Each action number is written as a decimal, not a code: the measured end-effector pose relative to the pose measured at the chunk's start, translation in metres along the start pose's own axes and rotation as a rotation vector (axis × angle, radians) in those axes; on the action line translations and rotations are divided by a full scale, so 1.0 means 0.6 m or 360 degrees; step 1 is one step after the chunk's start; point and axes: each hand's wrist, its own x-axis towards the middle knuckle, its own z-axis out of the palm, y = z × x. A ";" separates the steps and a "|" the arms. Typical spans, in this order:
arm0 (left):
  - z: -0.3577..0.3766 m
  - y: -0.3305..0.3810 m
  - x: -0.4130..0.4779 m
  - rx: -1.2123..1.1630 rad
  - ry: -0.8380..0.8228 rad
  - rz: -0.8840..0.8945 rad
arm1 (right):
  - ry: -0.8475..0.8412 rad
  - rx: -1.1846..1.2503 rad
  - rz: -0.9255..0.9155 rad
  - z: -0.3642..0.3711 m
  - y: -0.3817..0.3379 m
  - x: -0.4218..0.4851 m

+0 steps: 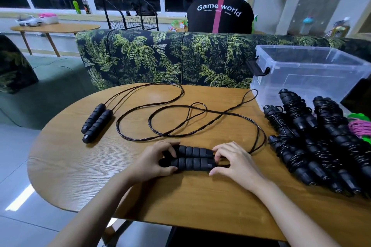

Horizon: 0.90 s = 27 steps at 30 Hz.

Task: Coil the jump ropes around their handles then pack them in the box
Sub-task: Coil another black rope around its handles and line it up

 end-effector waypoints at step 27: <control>0.020 -0.006 0.022 0.0312 0.0067 0.0045 | -0.0002 -0.0064 -0.0002 -0.021 0.030 0.022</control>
